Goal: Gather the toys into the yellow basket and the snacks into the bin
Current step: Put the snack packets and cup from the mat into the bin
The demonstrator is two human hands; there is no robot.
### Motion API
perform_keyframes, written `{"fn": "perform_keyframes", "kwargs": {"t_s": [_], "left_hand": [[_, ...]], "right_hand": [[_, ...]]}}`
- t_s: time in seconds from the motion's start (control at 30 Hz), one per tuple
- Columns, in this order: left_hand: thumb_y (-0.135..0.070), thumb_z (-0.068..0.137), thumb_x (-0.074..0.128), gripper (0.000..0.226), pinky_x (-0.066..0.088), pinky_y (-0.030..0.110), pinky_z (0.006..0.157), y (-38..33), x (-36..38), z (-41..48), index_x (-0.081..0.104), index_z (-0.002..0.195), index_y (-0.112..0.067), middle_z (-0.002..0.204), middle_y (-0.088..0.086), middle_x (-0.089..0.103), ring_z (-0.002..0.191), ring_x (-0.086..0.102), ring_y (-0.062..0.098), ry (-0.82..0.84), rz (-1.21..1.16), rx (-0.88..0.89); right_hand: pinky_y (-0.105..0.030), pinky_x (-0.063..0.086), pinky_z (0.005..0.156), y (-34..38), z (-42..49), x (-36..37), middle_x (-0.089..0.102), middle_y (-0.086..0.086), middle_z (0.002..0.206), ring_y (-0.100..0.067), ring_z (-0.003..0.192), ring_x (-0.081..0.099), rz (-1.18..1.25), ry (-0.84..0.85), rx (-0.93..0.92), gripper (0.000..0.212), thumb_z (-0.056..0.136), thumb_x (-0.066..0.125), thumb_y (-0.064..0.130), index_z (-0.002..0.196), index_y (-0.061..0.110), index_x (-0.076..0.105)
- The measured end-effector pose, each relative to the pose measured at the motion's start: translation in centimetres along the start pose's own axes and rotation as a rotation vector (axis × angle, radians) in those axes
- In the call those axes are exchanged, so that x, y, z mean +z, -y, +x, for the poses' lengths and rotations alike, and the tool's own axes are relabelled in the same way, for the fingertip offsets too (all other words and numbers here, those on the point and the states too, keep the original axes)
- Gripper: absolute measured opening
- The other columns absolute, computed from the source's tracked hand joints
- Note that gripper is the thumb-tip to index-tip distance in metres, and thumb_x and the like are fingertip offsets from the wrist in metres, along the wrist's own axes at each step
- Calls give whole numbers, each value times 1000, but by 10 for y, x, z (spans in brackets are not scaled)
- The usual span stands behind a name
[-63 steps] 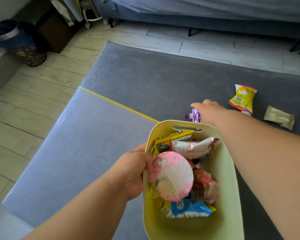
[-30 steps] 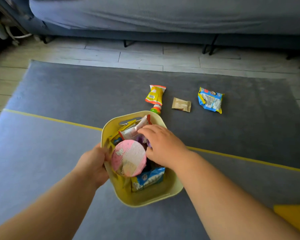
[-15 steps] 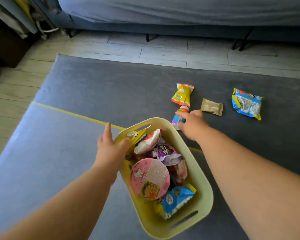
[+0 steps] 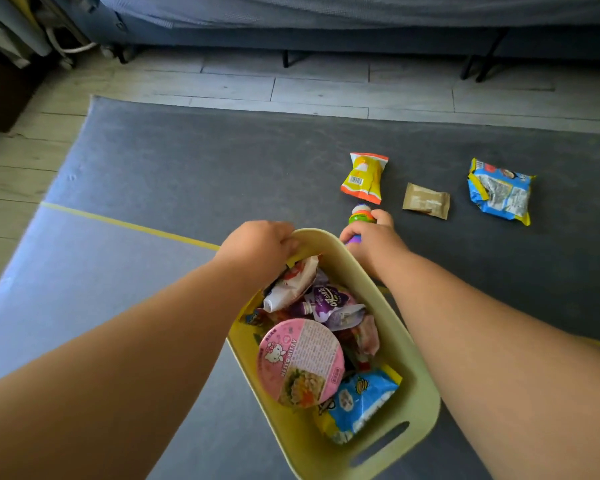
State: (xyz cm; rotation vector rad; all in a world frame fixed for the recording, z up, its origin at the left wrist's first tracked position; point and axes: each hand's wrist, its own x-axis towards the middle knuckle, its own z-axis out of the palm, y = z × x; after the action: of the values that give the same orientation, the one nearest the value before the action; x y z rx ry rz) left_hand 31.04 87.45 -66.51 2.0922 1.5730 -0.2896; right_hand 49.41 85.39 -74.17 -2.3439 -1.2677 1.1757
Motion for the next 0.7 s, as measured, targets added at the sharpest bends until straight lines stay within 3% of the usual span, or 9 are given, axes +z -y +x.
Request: {"fn": "perform_keyframes", "kwargs": {"t_s": [0.1,0.2,0.27,0.37,0.5,0.6,0.7], "left_hand": [[-30,102,43,29,43,33,70,9,3,-7,62,102,-8,86,10,59,82,55,28,-23,-90,-61],[-29,100,47,25,40,31,67,20,8,-21,61,91,-10,72,4,53,78,53,29,-69,-216,-181],[-30,99,49,27,45,32,70,30,14,-31,63,91,-9,76,8,60,81,58,33,-99,-339,-289],[-33,97,51,29,54,44,87,40,23,-46,68,106,-10,99,17,70,95,65,40,-139,-524,-430],[-29,96,51,18,56,52,85,40,35,-62,63,90,-16,92,18,70,88,68,41,-181,-735,-564],[-31,94,51,21,56,55,87,40,45,-66,62,95,-14,99,20,69,90,67,43,-186,-818,-632],[-34,87,51,21,55,57,87,46,57,-61,58,87,-14,105,24,68,97,66,45,-199,-851,-630]], "right_hand": [[-27,38,89,-6,-13,-7,27,-3,143,-29,112,49,-9,-57,-88,12,91,56,18,98,19,66],[-34,42,91,-12,-32,-20,28,-2,143,-28,109,51,-10,-140,-151,16,93,52,25,93,18,66],[-35,43,93,-15,-45,-26,28,0,145,-25,113,51,35,-223,-205,15,93,53,25,90,19,66],[-35,41,98,-17,-66,-40,28,-4,148,-26,125,46,89,-407,-342,12,93,56,22,89,20,67],[-28,38,96,-10,-101,-58,29,-10,151,-28,130,41,64,-591,-487,11,92,58,19,93,18,68],[-37,48,86,-11,-133,-51,31,-9,150,-30,120,49,-61,-587,-548,9,92,58,23,94,22,67],[-40,51,77,-25,-155,-35,28,-6,153,-33,106,53,-328,-458,-506,8,89,62,26,95,24,66]]}}
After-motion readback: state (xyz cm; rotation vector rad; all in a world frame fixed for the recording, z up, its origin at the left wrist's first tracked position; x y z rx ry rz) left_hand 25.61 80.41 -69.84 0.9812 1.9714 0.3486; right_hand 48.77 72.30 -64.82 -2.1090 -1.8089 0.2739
